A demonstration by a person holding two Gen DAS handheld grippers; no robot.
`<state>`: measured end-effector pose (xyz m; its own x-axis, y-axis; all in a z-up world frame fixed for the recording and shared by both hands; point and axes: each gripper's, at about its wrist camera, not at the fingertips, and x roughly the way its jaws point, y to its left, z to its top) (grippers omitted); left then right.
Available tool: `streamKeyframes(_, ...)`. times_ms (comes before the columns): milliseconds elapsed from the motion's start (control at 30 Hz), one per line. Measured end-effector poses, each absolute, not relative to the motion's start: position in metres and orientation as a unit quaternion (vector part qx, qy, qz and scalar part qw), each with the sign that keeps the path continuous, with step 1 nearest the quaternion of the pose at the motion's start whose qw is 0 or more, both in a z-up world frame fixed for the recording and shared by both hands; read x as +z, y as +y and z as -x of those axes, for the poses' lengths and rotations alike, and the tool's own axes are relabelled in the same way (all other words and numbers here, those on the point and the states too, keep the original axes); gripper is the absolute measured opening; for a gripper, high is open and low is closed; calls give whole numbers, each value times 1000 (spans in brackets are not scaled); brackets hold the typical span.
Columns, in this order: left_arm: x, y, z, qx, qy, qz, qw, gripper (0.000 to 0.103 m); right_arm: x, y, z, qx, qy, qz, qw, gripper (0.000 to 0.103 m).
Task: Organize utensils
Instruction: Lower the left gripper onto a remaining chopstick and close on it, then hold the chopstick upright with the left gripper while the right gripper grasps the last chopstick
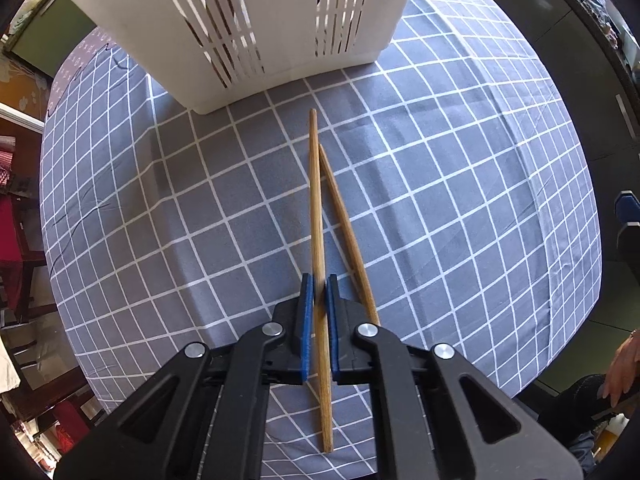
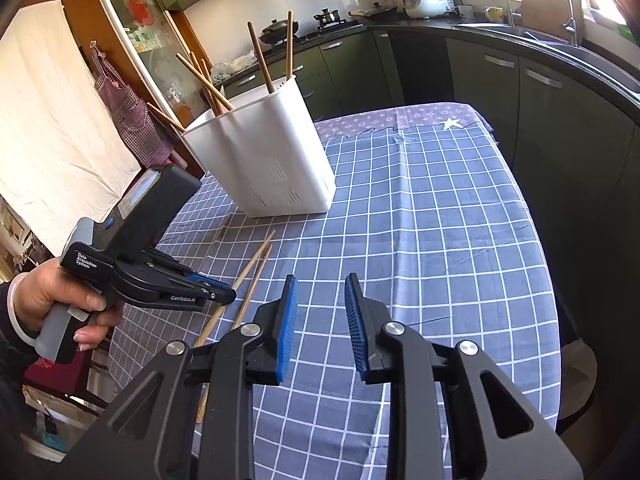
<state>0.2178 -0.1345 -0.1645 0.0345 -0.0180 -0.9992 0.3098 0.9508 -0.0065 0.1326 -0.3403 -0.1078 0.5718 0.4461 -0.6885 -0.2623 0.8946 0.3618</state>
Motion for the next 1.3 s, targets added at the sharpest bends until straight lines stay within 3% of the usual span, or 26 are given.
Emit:
streamKeyframes(433, -72, -92, -177, -137, 595, -94, 787, 6, -108, -318, -134, 217, 426, -94, 873, 25)
streamKeyframes(733, -47, -65, -143, -142, 559, -76, 814, 6, -113, -291, -136, 232, 446, -71, 862, 25)
streamKeyframes(1300, -37, -57, -117, -159, 534, -85, 826, 6, -181, -179, -211, 236, 617, 16, 750, 25)
